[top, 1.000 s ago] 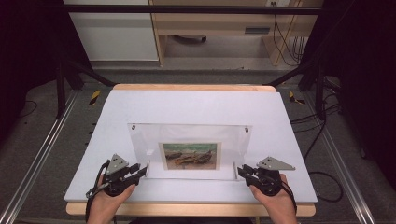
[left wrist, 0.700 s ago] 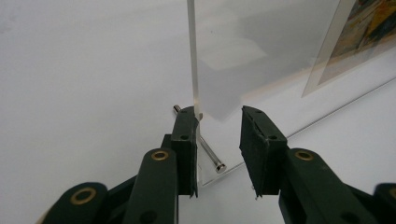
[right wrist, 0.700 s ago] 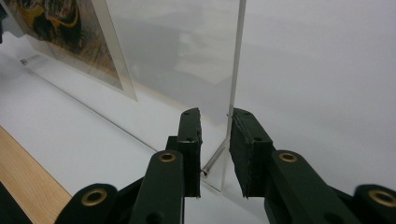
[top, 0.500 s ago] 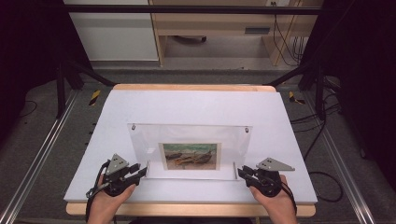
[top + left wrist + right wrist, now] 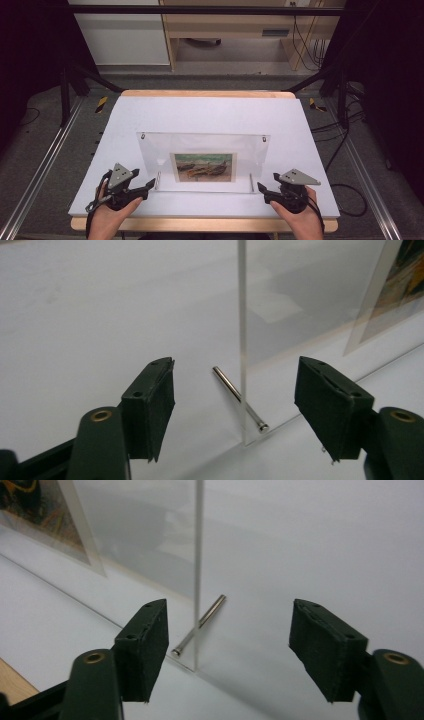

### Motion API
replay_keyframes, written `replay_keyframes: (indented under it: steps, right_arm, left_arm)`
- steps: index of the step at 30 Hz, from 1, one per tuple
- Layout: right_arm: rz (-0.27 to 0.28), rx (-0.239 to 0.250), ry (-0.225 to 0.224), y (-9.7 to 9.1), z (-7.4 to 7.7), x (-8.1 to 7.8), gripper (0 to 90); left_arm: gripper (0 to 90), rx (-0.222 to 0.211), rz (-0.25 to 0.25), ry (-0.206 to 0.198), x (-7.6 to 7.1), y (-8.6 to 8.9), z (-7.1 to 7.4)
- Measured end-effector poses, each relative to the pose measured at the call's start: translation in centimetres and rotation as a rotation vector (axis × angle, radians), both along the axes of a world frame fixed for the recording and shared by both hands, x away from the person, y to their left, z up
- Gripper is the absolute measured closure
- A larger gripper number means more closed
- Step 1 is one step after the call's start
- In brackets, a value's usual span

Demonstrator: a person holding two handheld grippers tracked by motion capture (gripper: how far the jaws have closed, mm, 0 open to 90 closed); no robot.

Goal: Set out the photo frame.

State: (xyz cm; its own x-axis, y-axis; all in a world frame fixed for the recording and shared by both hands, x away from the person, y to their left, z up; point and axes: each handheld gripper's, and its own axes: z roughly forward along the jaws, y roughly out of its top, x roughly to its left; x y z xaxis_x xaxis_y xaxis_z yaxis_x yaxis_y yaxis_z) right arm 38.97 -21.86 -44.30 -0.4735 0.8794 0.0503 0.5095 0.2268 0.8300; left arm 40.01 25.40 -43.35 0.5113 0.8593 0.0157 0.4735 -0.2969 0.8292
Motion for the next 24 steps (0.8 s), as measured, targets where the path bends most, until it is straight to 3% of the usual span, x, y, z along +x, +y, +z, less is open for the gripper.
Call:
replay_keyframes:
  steps: [3, 10, 17, 24]
  right_arm:
    - [-0.020, 0.014, -0.012, -1.0, 0.2, -0.3, 27.5]
    - [-0.094, 0.008, -0.017, -3.3, 0.0, 0.2, 19.5]
    - [-0.165, -0.047, 0.004, -3.9, -1.1, 2.6, 15.8]
    - [-0.234, -0.111, 0.034, -3.9, -1.8, 6.0, 15.5]
  left_arm:
    - [27.1, -0.018, 0.012, -0.003, 0.1, 0.6, 0.1]
    - [19.6, -0.002, 0.083, -0.009, 0.7, 2.0, -0.1]
    - [15.3, 0.015, 0.166, 0.001, 2.1, 3.8, -0.9]
    - [11.3, 0.023, 0.224, 0.045, 5.3, 4.7, -2.4]
